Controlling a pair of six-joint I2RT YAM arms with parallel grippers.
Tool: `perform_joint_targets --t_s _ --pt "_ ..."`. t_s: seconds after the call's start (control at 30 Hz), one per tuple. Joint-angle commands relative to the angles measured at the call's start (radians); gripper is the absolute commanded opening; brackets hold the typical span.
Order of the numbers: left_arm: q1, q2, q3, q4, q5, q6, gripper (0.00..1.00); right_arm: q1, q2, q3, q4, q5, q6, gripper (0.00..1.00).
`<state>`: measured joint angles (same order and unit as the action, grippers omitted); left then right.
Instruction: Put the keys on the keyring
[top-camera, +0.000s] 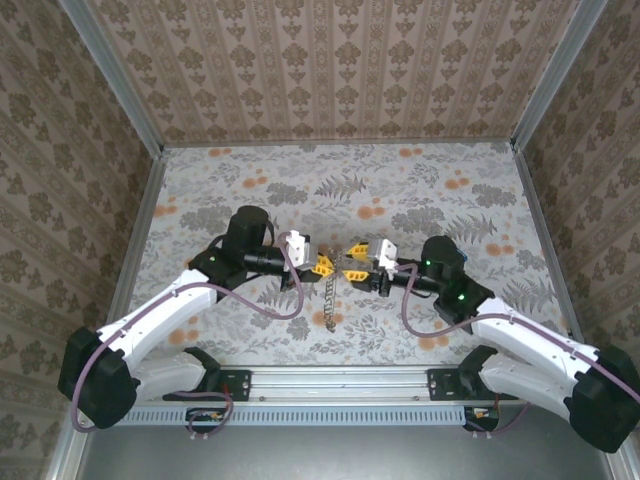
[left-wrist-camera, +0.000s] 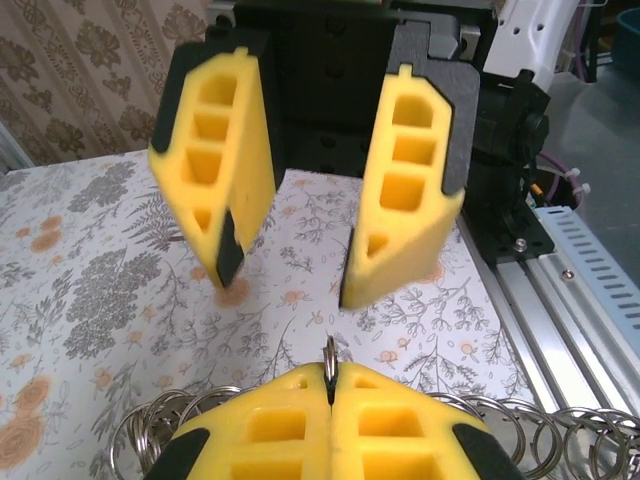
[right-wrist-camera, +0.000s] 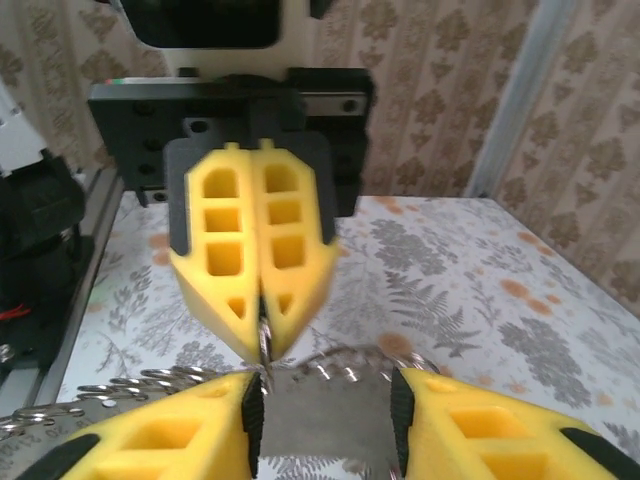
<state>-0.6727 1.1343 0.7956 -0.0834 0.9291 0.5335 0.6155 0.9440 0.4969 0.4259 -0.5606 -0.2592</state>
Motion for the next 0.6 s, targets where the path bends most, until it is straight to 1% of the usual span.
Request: perform_joint_targets --t_s 0.0,0.03,0.1,0.17,0.2,0.23,0.27,0.37,0.43,0.47,0.53,0.57 --pt "0.007 -0.028 0.008 -0.013 -0.015 0.025 0.00 -0.040 -0.062 -0.068 0.089 0.117 0.083 0.48" --pt "0.009 -0.028 0.007 -0.013 -0.019 0.023 0.00 -0.054 -0.080 -0.082 0.078 0.195 0.112 0.50" --pt "0.012 -0.028 0.002 -0.013 -0.027 0.017 0.00 -0.074 -0.105 -0.082 0.004 0.391 0.178 0.59" --pt "0.014 -0.031 -0.001 -0.015 -0.031 0.015 0.00 -0.104 -0.111 -0.057 -0.114 0.651 0.295 0.76" --pt "0.015 -0.033 -0.005 -0.014 -0.032 0.015 0.00 -0.119 -0.105 -0.036 -0.190 0.774 0.360 0.80" --pt "0.017 -0.034 -0.007 -0.015 -0.035 0.015 0.00 -0.148 -0.093 -0.002 -0.283 0.877 0.437 0.79" --pt "0.020 -0.036 -0.010 -0.014 -0.035 0.015 0.00 -0.191 -0.074 0.038 -0.396 0.920 0.498 0.74" --pt "0.030 -0.035 -0.018 -0.013 -0.031 0.015 0.00 -0.350 0.012 0.149 -0.665 0.919 0.659 0.66" --pt "0.035 -0.034 -0.027 -0.012 -0.022 0.020 0.00 -0.462 0.090 0.225 -0.812 0.868 0.774 0.63" --pt "0.038 -0.031 -0.031 -0.009 -0.019 0.021 0.00 -0.519 0.136 0.258 -0.871 0.821 0.817 0.61" --pt "0.042 -0.026 -0.041 0.008 -0.013 0.019 0.00 -0.590 0.226 0.303 -0.919 0.738 0.838 0.60" --pt "0.045 -0.021 -0.048 0.024 -0.011 0.011 0.00 -0.614 0.275 0.326 -0.939 0.718 0.838 0.59"
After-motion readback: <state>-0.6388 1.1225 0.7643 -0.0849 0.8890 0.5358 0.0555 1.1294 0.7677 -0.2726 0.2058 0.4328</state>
